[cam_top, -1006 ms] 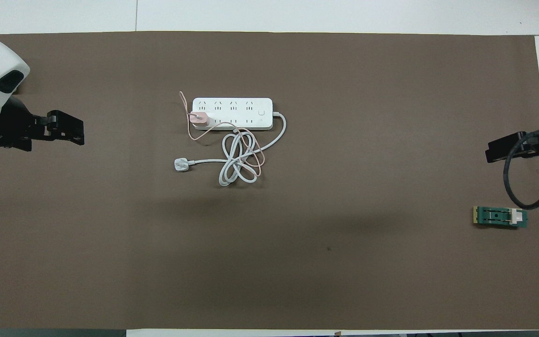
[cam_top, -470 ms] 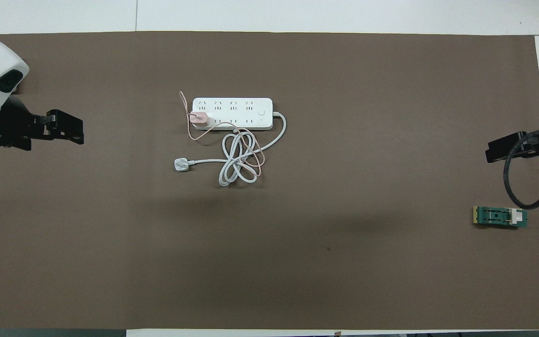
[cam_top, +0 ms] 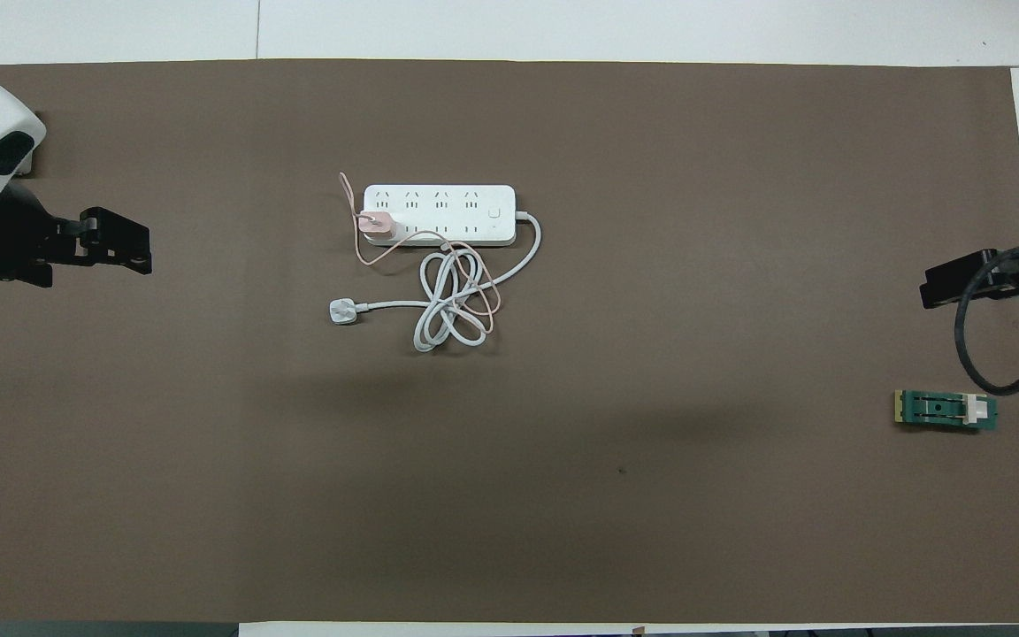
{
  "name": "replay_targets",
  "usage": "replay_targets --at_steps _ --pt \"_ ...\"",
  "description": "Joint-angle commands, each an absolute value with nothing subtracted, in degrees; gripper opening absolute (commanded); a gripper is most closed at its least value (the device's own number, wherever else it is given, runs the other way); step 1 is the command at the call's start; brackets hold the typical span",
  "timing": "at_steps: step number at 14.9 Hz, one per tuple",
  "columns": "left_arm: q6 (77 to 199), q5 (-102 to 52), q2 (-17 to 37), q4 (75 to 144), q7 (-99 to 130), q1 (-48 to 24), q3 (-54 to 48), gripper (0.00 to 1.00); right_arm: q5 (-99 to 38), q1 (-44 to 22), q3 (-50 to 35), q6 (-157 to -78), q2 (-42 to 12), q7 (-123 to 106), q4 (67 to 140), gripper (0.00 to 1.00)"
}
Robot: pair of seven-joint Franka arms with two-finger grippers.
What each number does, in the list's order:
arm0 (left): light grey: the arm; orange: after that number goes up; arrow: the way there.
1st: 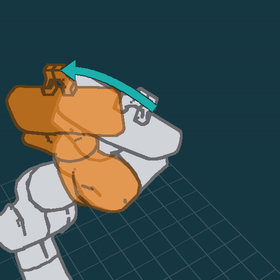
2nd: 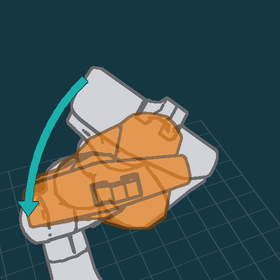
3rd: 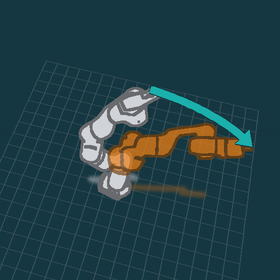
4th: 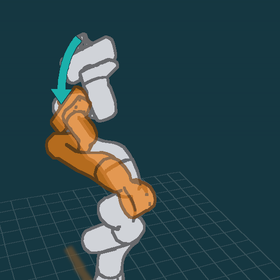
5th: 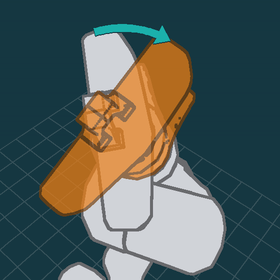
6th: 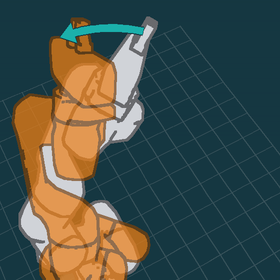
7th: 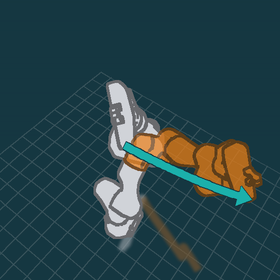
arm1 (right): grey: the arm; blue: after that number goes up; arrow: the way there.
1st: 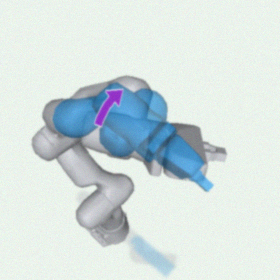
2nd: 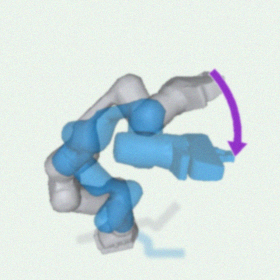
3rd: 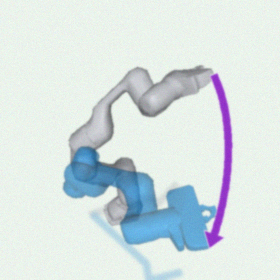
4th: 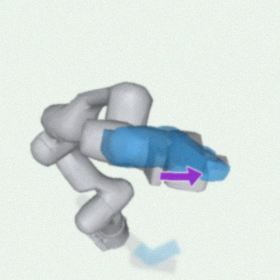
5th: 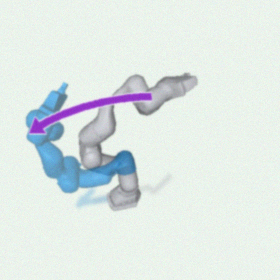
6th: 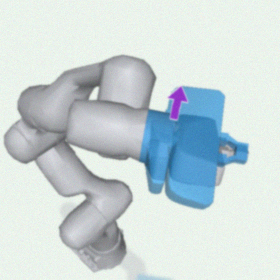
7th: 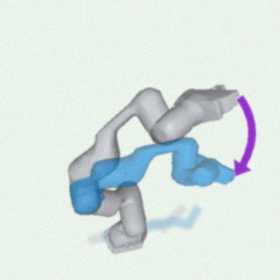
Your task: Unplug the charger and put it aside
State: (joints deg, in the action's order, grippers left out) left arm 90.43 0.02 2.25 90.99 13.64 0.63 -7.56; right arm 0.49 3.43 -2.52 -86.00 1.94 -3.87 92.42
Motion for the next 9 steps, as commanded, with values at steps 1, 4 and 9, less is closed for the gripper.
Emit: replay_targets --at_steps 1,4,9 --pt "90.4 -0.3 2.3 91.3 20.0 1.1 -7.6 1.00 -0.9 3.7 -3.5 -88.0 3.4 4.8 95.6 1.00" --pt "90.2 -0.6 6.0 89.3 34.8 -0.5 -8.2 1.00 -2.4 -0.4 -3.7 -92.4 3.3 18.0 98.7 1.00" --pt "91.4 -2.3 12.4 84.7 55.1 -3.0 -8.2 1.00 -9.3 -5.0 -3.7 -100.3 -3.4 36.8 98.7 1.00"
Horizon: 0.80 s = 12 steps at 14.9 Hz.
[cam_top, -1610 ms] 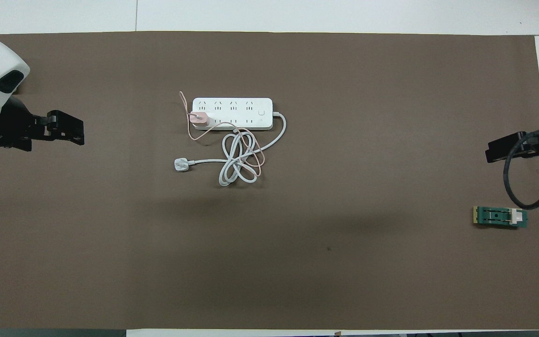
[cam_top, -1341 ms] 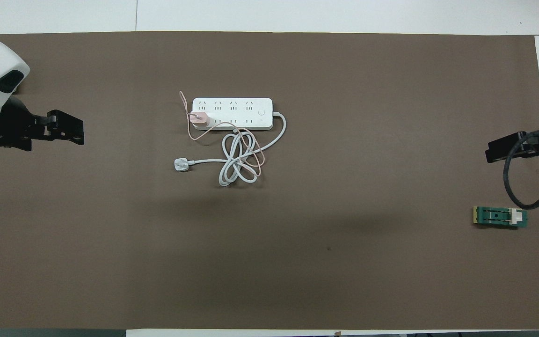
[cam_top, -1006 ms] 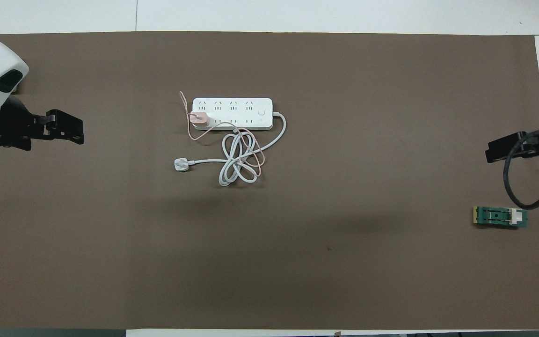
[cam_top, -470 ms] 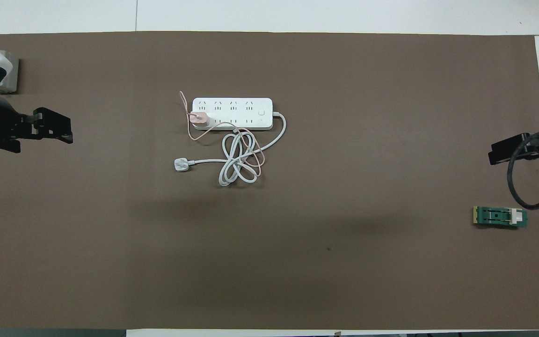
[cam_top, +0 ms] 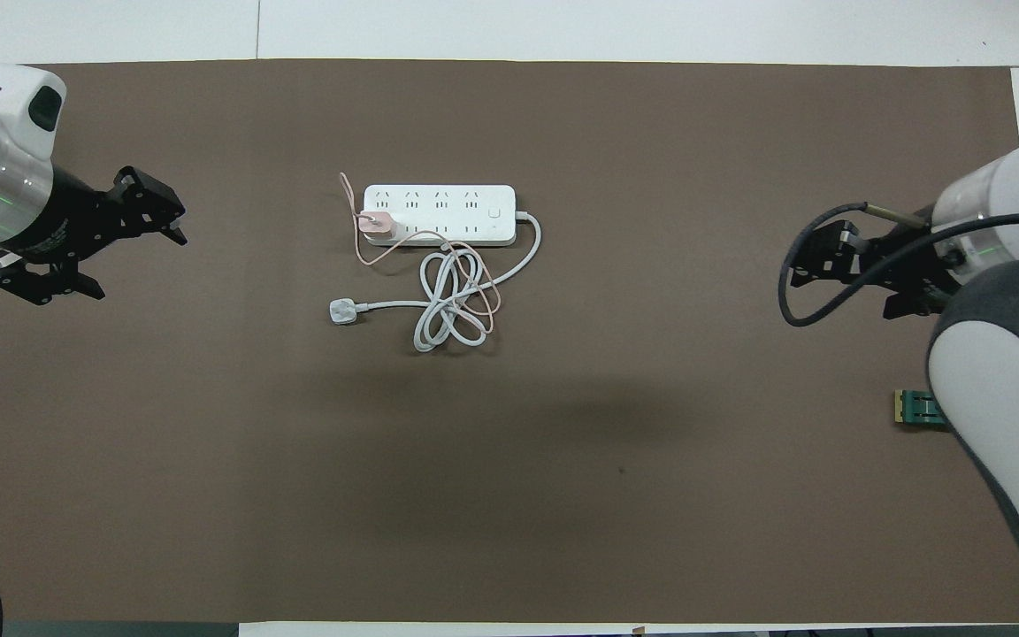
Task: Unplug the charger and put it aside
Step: 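Reach the left gripper to the pink charger while the right gripper reaches the strip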
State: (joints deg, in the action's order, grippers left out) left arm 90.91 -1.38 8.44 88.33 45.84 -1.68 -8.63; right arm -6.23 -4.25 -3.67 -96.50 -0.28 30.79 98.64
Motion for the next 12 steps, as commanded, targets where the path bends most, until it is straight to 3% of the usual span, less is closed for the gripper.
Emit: replay_targets --at_steps 1,5,8,10,12 --pt "92.2 -2.7 14.7 81.9 61.9 -4.3 -8.1 1.00 -11.1 -6.0 -3.7 -102.6 -5.1 40.7 98.5 1.00" --pt "97.2 -3.5 18.8 80.1 78.4 -8.7 -7.7 1.00 -17.2 -11.0 -3.6 -111.9 -12.1 56.4 96.0 1.00" --pt "101.9 -3.9 25.4 76.6 96.2 -10.7 -7.6 1.00 -23.5 -13.3 -3.6 -117.2 -19.1 65.1 92.0 1.00" --pt "105.5 -2.0 27.2 77.2 102.1 -13.9 -7.5 1.00 -25.0 -14.1 -3.6 -116.9 -27.0 73.1 82.3 1.00" --pt "106.2 0.0 29.3 77.2 106.4 -14.7 -7.5 1.00 -25.8 -15.1 -3.6 -117.5 -32.0 78.9 77.9 1.00"
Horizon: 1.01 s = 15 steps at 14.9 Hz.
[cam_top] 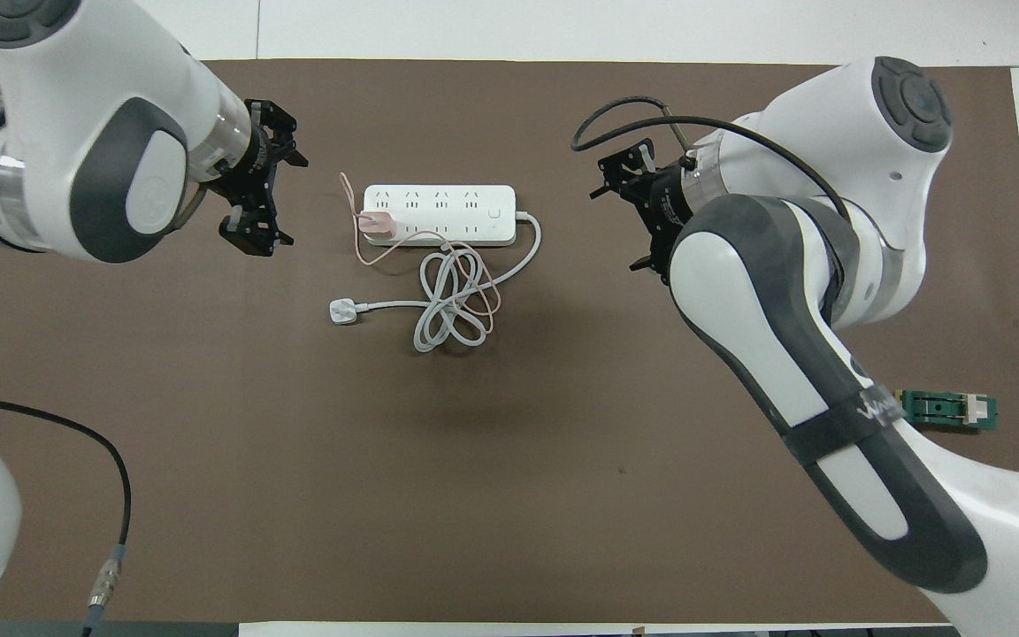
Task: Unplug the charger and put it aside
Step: 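Reach the left gripper to the pink charger while the right gripper reaches the strip, then grasp the pink charger with the left gripper while the right gripper holds the strip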
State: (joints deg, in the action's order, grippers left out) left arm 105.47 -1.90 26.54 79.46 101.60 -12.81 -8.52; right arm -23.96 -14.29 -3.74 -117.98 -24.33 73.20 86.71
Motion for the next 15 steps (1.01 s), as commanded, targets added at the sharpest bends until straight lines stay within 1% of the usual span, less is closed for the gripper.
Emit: replay_targets --at_steps 1,3,5,7,9,12,15 --pt "106.5 0.6 29.7 77.3 107.7 -15.3 -7.5 1.00 -27.8 -15.2 -3.6 -118.7 -33.4 80.6 77.3 1.00" --pt "108.2 1.0 30.3 78.0 110.3 -15.3 -7.5 1.00 -31.1 -16.9 -3.6 -121.1 -35.6 81.7 77.0 1.00" --pt "113.8 3.6 29.8 83.2 111.4 -16.7 -7.5 1.00 -32.9 -19.2 -3.7 -124.1 -38.4 82.4 77.0 1.00" --pt "115.0 3.9 30.1 83.6 113.9 -17.5 -7.5 1.00 -36.6 -19.4 -3.6 -124.8 -40.3 82.6 76.6 1.00" --pt "116.8 4.0 30.1 84.3 114.4 -17.4 -7.5 1.00 -38.8 -19.6 -3.6 -124.4 -45.3 84.2 71.2 1.00" --pt "120.0 5.3 29.6 88.0 114.4 -17.8 -7.5 1.00 -39.5 -20.1 -3.8 -124.0 -51.0 88.8 64.7 1.00" --pt "120.8 6.0 29.0 90.3 114.5 -17.9 -7.5 1.00 -40.3 -20.7 -4.2 -124.1 -53.0 89.4 62.8 1.00"
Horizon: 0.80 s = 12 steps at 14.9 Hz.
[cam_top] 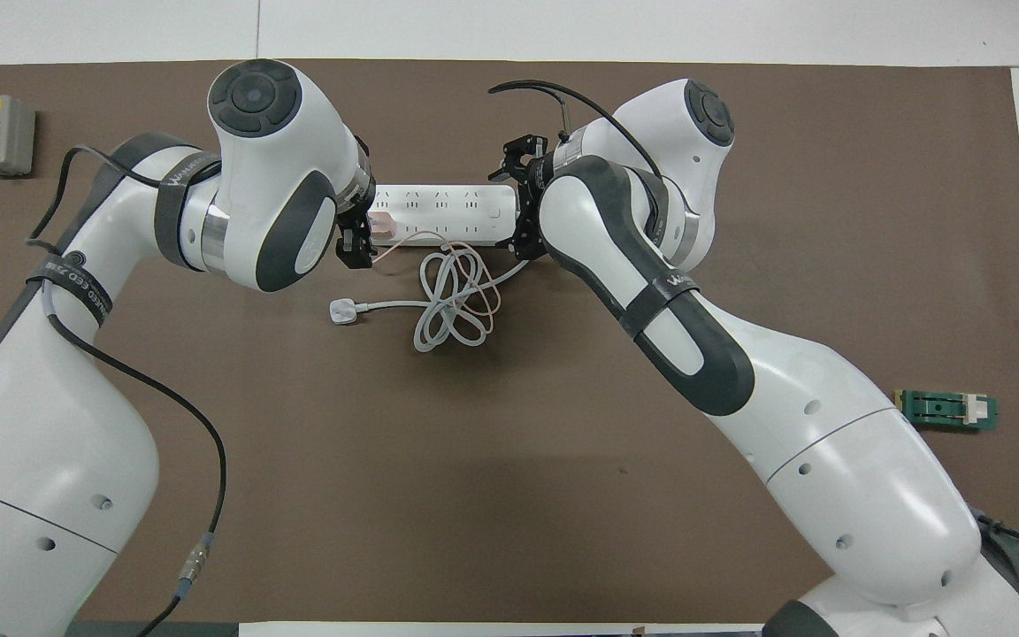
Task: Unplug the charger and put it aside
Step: 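Grasp the pink charger with the left gripper while the right gripper holds the strip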
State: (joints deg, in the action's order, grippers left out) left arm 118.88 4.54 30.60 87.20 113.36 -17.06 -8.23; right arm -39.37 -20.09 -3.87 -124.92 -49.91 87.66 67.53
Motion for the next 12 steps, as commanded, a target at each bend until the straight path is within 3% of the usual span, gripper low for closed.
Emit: replay_targets --at_steps 1,9,12 --pt "121.6 6.0 28.6 91.3 114.6 -17.9 -7.5 1.00 -40.3 -20.8 -4.4 -124.4 -53.1 89.4 62.8 1.00" --pt "124.5 5.9 28.5 92.3 116.0 -17.8 -7.5 0.98 -39.7 -22.4 -4.4 -125.9 -54.5 87.4 62.9 1.00" --pt "125.0 6.0 28.5 92.5 116.3 -17.8 -7.5 0.78 -39.6 -22.0 -3.7 -125.9 -55.5 85.2 61.6 1.00"
